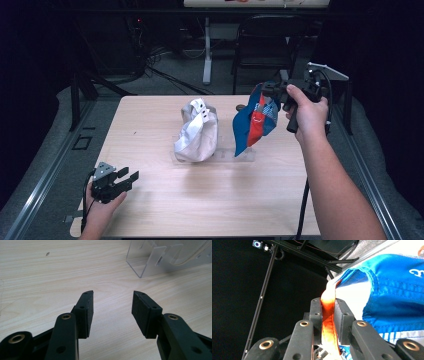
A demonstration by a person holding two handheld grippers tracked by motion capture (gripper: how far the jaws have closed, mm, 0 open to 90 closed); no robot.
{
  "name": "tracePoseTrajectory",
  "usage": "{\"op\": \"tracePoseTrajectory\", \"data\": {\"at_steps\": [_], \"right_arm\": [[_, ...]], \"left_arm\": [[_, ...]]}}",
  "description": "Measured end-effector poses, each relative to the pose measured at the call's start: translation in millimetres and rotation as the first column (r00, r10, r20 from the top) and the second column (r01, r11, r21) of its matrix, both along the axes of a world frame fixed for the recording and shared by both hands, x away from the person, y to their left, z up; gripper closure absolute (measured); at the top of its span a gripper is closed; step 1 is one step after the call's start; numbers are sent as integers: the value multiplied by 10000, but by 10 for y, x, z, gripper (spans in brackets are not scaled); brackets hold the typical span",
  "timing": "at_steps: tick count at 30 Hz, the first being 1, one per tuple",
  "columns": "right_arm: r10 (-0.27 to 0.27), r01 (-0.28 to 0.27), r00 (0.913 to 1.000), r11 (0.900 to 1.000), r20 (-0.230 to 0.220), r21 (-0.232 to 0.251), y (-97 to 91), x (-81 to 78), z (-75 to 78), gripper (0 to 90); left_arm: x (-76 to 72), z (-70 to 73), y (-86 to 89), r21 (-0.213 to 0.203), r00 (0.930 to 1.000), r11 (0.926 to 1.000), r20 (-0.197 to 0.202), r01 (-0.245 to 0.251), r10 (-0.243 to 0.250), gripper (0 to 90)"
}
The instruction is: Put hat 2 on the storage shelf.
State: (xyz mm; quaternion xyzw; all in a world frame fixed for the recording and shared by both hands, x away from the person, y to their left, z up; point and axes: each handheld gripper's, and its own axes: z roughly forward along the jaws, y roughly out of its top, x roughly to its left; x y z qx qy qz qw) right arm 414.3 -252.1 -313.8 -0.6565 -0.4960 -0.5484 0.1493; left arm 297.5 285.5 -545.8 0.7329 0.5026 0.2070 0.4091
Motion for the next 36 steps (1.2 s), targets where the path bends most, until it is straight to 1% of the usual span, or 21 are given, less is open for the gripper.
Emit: {"op": "tracePoseTrajectory", "data": {"at_steps": [6, 8, 10, 11, 12, 13, 14, 16, 25, 26, 28, 33, 35, 36], "right_arm": [[81, -81, 9999, 10000, -95, 40, 40, 25, -56, 781], [265, -265, 9996, 9996, -64, -14, 65, 40, -74, 781], [144, -143, 9998, 9999, -128, 97, 108, 55, -91, 781], [199, -198, 9997, 9997, -164, 110, 120, 61, -103, 781], [263, -262, 9995, 9996, -154, 59, 129, 68, -115, 781], [218, -217, 9996, 9997, -151, 105, 144, 72, -126, 781], [361, -358, 9992, 9993, -187, 111, 143, 75, -138, 781], [367, -366, 9991, 9993, -213, 65, 157, 79, -165, 781], [450, -450, 9980, 9990, -453, 15, 139, 75, -296, 779], [352, -350, 9981, 9994, -507, 37, 143, 74, -311, 779], [339, -337, 9979, 9994, -558, 44, 134, 74, -347, 779], [424, -428, 9969, 9991, -668, -52, 137, 70, -422, 778], [536, -543, 9962, 9985, -681, -75, 140, 68, -440, 778], [514, -523, 9964, 9986, -670, -105, 146, 67, -449, 778]], "left_arm": [[1, -2, -3, -4, 10000, 10000, -6, -8, 8, 527], [4, -3, -1, -20, 10000, 10000, -9, -16, 16, 527], [5, -3, 2, -14, 10000, 10000, -14, -14, 14, 527], [6, -10, -2, -70, 10000, 10000, 81, -55, 56, 527], [6, -9, 1, -69, 9999, 10000, 87, -51, 51, 527], [5, -8, 4, -74, 9999, 10000, 84, -57, 57, 527], [5, -7, 6, -87, 9999, 9999, 83, -66, 66, 527], [5, -7, 6, -102, 9999, 9999, 98, -70, 71, 526], [9, -8, -1, -19, 10000, 10000, -32, -39, 39, 527], [11, -14, -1, -52, 10000, 10000, -9, -34, 34, 527], [8, -13, -3, -15, 10000, 10000, -41, -31, 31, 527], [6, -8, -1, -16, 10000, 10000, -37, -14, 14, 526], [10, -18, -3, -111, 9999, 9999, 83, -62, 63, 527], [8, -14, -2, -85, 10000, 9999, 63, -67, 67, 527]]}}
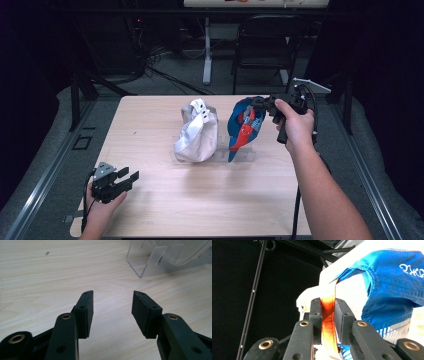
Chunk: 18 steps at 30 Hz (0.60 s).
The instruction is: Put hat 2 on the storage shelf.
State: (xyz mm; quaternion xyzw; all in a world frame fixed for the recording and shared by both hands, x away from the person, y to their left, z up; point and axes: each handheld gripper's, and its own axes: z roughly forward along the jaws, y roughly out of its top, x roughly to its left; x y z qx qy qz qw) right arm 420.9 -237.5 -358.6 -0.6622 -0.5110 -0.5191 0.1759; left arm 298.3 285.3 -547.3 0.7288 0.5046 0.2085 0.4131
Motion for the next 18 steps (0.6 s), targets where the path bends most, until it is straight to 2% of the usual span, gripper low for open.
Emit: {"op": "tracePoseTrajectory", "data": {"at_steps": [9, 12, 15, 18], "right_arm": [[11, -13, 10000, 9997, -86, -241, 9, -27, -75, 772], [154, -156, 9999, 9985, -48, -526, -22, -50, -97, 758], [85, -85, 10000, 9991, 0, -411, -59, -80, -109, 744], [71, -69, 10000, 9982, 25, -595, -112, -115, -120, 733]], "left_arm": [[1, 6, -1, 60, 9999, 10000, -91, 46, -45, 527], [1, 6, -3, 79, 9999, 10000, -97, 53, -52, 526], [4, 3, -6, 63, 9999, 10000, -99, 35, -35, 526], [6, 2, -10, 75, 9999, 10000, -88, 60, -59, 527]]}}
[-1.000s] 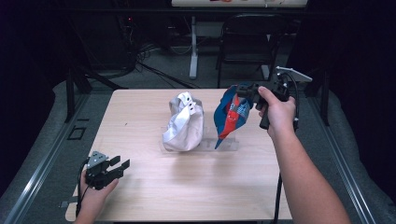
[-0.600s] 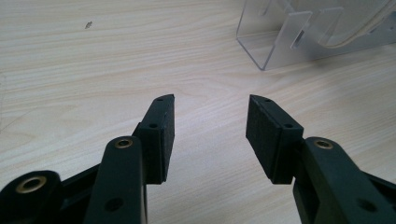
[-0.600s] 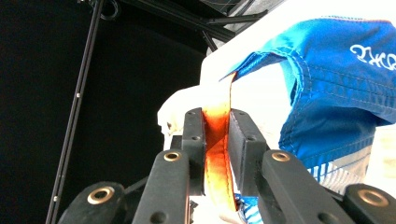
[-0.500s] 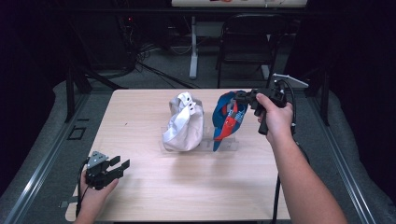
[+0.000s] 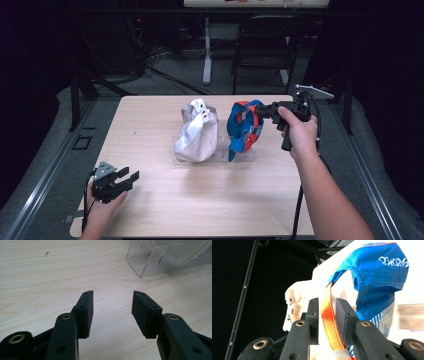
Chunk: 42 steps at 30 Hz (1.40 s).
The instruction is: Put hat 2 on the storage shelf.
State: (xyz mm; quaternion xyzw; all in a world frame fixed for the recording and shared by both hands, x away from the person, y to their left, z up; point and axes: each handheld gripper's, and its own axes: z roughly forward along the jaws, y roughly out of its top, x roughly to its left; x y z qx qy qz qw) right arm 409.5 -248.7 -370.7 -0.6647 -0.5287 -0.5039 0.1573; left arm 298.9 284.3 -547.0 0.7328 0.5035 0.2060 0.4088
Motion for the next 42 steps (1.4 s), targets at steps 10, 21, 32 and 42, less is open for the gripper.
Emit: {"op": "tracePoseTrajectory", "data": {"at_steps": [10, 21, 32, 42], "right_arm": [[-120, 121, 9999, 9998, 114, -153, -140, -134, -85, 699], [540, -464, 9971, 9901, 545, -1321, -77, -329, -272, 522], [1031, -832, 9903, 9770, 932, -1963, 52, -648, -702, 489], [722, -386, 9885, 9702, 1333, -2391, 54, -922, -1078, 521]], "left_arm": [[24, -11, -28, 4, 10000, 10000, 72, 21, -21, 519], [54, -23, -58, 65, 10000, 10000, -17, 56, -55, 490], [61, -35, -66, 152, 10000, 9999, -48, 73, -72, 484], [61, -42, -68, 147, 9999, 9998, -72, 93, -92, 484]]}}
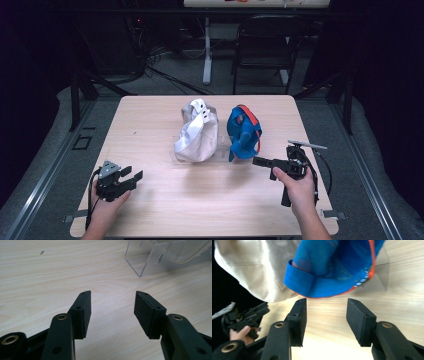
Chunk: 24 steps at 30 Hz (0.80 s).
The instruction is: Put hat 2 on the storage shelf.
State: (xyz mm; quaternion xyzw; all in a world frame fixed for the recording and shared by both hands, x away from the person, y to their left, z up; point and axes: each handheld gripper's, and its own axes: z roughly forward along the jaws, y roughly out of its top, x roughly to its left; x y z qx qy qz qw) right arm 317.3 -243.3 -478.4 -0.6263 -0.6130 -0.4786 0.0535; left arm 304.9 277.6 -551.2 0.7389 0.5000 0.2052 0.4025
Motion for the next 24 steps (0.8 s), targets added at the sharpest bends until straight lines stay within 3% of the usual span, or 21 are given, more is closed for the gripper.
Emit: {"op": "tracePoseTrajectory", "data": {"at_steps": [10, 15, 24], "right_arm": [[-179, 173, 9975, 9998, 677, 99, -43, -197, -329, 613], [-371, 367, 9947, 9993, 954, 61, -42, -234, -508, 597], [34, 57, 9950, 9959, 996, -904, -38, -208, -690, 520]], "left_arm": [[4, -13, -5, -54, 10000, 10000, 7, -23, 23, 484], [6, -15, -7, -38, 10000, 10000, -13, 6, -7, 484], [21, -31, -9, -35, 10000, 10000, -59, 48, -49, 484]]}}
